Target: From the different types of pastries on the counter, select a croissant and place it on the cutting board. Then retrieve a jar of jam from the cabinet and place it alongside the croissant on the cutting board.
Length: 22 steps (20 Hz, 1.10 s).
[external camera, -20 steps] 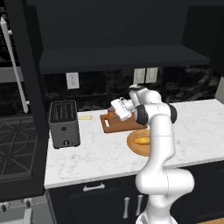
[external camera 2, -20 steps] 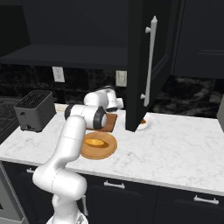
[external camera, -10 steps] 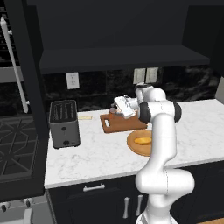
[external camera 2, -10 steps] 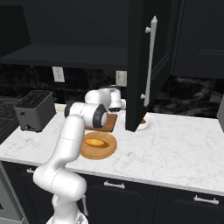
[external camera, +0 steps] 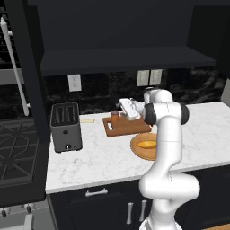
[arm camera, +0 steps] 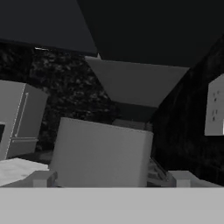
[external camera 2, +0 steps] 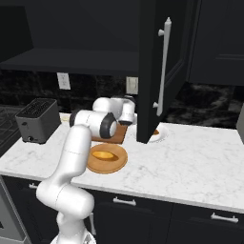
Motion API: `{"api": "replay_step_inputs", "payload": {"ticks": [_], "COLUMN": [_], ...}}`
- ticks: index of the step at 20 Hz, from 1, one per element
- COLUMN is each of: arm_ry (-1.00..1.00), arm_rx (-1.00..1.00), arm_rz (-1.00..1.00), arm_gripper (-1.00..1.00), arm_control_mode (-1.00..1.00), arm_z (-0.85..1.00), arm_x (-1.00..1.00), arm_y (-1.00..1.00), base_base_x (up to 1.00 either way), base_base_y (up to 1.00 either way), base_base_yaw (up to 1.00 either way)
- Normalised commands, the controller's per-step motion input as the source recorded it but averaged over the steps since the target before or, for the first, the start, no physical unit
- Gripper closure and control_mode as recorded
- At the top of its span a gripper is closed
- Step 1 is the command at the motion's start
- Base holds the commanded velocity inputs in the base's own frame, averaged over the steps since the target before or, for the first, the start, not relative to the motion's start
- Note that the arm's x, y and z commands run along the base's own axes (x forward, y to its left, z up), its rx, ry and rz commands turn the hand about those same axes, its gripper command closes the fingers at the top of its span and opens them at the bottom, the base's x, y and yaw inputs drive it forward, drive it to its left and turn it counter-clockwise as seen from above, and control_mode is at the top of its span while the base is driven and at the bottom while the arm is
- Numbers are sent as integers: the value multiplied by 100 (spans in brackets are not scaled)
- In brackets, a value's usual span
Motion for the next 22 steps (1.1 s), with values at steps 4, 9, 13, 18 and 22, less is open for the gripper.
{"api": "replay_step_inputs", "payload": {"ticks": [4,9,13,18,22], "arm_ry": [-4,-6,-22,-11,0], "arm_rx": [12,4,-36,-44,-20], "arm_rz": [0,0,0,0,6], "arm_gripper": [-100,-100,-100,-100,-100], "arm_control_mode": [-100,-100,-100,-100,-100], "arm_z": [81,26,0,11,-5], "arm_x": [0,-2,0,0,0], "arm_y": [0,11,-27,-52,-43], "base_base_x": [0,0,0,0,0], "base_base_y": [0,0,0,0,0], "base_base_yaw": [0,0,0,0,0]}}
